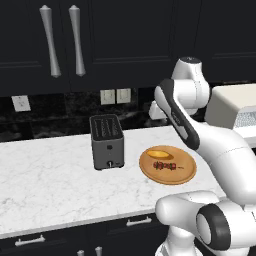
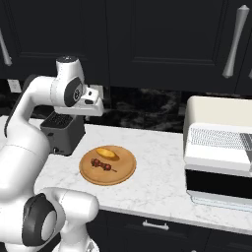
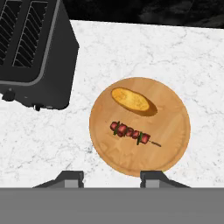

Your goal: Pick up the kebab skewer and baguette bread, and place them inside the toaster oven. Close the toaster oven door and start by setting the timer.

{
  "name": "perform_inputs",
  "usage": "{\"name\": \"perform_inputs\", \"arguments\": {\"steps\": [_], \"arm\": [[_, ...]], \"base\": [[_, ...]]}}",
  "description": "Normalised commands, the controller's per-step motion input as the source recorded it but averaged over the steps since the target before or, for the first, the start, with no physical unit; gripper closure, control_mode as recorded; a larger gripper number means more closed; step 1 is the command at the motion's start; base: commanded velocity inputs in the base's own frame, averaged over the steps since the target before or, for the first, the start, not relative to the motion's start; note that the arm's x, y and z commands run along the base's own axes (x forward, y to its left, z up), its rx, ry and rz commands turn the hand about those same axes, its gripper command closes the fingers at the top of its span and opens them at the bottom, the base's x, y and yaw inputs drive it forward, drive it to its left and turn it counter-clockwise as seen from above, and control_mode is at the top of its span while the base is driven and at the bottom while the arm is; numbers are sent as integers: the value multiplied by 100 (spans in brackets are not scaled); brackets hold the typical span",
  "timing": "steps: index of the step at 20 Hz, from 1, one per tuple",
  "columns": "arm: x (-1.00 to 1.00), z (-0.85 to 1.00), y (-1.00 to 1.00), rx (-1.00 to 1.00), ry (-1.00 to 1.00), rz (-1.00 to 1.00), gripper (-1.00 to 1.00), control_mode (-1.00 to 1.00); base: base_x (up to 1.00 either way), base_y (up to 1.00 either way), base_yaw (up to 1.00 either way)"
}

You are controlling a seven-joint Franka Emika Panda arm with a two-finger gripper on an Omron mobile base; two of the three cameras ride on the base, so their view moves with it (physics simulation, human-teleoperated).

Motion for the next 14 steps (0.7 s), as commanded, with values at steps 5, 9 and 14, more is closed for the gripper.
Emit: {"name": "perform_inputs", "arguments": {"steps": [5,9,14], "arm": [[-4,-18,0,-2,0,0,-100,-100],[-2,-32,0,-1,0,0,-100,-100],[0,-2,-5,0,0,0,-100,-100]], "base": [[0,0,0],[0,0,0],[0,0,0]]}}
